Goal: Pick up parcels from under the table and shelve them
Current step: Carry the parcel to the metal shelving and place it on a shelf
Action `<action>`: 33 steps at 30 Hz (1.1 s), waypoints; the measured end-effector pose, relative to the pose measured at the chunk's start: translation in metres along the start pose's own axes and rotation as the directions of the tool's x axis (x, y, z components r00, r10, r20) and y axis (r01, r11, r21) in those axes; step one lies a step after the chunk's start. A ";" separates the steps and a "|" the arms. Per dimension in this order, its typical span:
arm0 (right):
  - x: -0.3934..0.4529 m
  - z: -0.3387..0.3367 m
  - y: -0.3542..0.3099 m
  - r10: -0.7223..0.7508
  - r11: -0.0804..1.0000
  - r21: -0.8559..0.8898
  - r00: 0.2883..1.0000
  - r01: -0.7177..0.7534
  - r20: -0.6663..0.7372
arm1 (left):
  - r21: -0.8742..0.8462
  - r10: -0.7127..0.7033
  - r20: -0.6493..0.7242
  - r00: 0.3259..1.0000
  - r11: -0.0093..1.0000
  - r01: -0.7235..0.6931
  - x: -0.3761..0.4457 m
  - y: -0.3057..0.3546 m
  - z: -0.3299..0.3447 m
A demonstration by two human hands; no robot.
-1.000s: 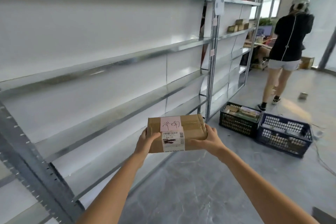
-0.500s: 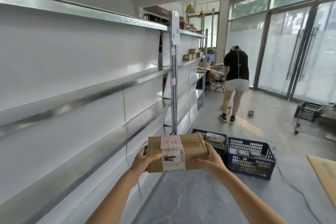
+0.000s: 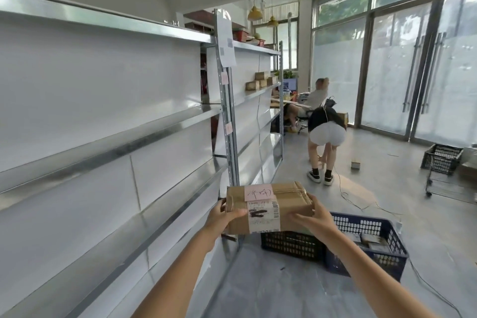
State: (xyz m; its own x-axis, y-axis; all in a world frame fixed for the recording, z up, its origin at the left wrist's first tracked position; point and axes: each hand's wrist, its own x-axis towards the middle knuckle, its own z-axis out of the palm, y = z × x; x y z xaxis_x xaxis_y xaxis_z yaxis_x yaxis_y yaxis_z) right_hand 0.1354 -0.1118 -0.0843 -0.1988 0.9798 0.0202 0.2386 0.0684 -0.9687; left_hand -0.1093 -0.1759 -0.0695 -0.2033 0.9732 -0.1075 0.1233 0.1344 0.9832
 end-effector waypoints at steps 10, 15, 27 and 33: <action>0.212 -0.047 -0.008 -0.020 1.000 0.007 0.998 0.020 0.058 | -0.045 0.057 -0.110 0.992 0.997 -0.063 0.191 0.050 0.044; 0.313 -0.048 -0.017 -0.054 0.998 0.018 0.996 0.053 0.067 | -0.022 0.087 -0.180 0.980 0.996 -0.092 0.286 0.069 0.044; 0.567 -0.020 -0.078 -0.213 0.974 0.101 0.969 0.201 0.123 | 0.000 0.170 -0.366 0.915 0.983 -0.183 0.501 0.151 -0.005; 0.651 0.022 -0.119 -0.307 0.948 0.156 0.925 0.277 0.225 | 0.056 0.192 -0.482 0.855 0.980 -0.188 0.553 0.180 -0.053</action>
State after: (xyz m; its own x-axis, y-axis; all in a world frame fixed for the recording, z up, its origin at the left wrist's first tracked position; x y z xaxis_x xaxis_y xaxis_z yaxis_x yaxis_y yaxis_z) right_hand -0.0435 0.5134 0.0387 -0.4706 0.8429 0.2608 0.0226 0.3070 -0.9514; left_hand -0.2511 0.3769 0.0560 -0.6185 0.7677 0.1677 0.2134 -0.0413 0.9761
